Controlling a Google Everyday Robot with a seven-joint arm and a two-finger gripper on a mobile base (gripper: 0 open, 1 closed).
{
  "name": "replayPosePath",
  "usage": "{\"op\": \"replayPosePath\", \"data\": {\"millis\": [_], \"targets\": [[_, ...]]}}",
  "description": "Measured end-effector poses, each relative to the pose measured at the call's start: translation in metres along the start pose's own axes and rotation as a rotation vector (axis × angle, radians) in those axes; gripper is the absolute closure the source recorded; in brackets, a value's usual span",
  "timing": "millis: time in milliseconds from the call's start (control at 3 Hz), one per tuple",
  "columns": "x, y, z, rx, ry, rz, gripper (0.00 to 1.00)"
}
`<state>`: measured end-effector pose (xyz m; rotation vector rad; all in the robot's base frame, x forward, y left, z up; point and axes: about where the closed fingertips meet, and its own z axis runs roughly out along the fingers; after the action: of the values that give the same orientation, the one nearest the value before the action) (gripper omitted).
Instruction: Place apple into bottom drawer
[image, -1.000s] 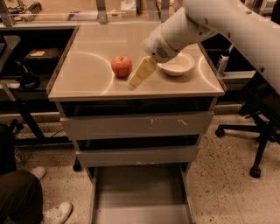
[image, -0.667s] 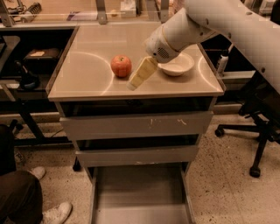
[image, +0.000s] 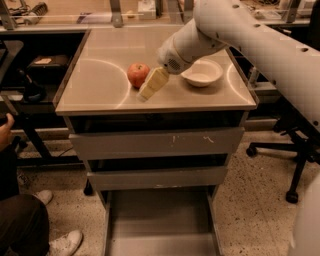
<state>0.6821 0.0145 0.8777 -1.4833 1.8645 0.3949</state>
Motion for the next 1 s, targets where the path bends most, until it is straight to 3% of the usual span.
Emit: {"op": "replayPosePath", "data": {"millis": [667,1000], "targets": [[0.010,-0.046,0.033,0.054,-0.006,0.027,0.00],[0.012,-0.060,0.045,0.058,-0.006,0.044,0.00]]}}
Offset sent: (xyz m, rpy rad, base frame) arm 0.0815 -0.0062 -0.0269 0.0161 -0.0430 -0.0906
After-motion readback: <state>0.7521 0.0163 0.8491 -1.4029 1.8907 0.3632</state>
